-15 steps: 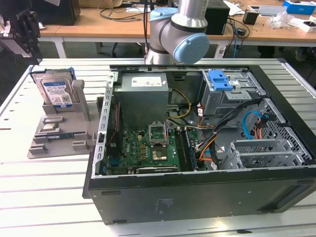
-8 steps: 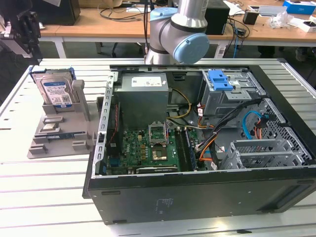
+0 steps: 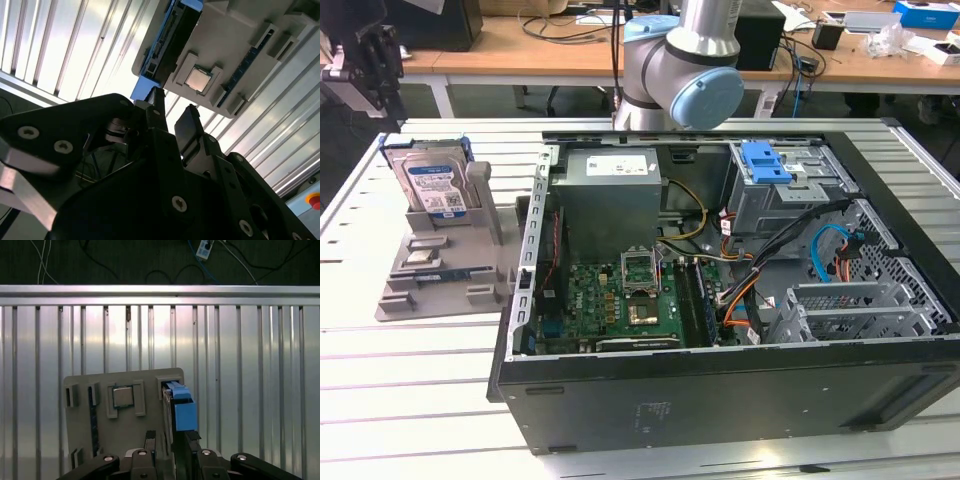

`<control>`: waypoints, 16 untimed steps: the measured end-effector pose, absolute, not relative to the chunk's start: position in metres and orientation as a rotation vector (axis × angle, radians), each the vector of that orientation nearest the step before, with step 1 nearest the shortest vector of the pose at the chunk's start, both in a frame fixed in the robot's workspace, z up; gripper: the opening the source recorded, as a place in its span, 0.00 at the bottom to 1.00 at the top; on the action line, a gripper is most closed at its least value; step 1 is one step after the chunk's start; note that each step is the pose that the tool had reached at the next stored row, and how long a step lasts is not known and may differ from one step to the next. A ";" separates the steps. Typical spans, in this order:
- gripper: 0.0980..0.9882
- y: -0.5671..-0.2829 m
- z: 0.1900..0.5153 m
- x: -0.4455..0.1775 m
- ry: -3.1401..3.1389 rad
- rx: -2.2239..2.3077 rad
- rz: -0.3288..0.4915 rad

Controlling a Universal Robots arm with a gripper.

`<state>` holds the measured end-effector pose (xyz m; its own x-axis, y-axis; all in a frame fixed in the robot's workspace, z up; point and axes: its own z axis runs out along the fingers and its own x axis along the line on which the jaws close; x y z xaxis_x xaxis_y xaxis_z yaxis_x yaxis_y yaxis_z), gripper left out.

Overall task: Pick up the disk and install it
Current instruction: 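Pick up the disk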

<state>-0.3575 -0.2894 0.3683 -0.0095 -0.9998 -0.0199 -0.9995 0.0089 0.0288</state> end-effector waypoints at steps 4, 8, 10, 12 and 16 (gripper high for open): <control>0.30 -0.289 0.366 -0.357 -2.227 2.207 -0.054; 0.30 -0.289 0.364 -0.357 -2.227 2.207 -0.054; 0.30 -0.289 0.362 -0.358 -2.227 2.206 -0.054; 0.30 -0.289 0.362 -0.358 -2.227 2.206 -0.054; 0.30 -0.288 0.360 -0.358 -2.227 2.207 -0.054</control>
<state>-0.3575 -0.2885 0.3602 -0.0095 -0.9998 -0.0199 -0.9995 0.0090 0.0288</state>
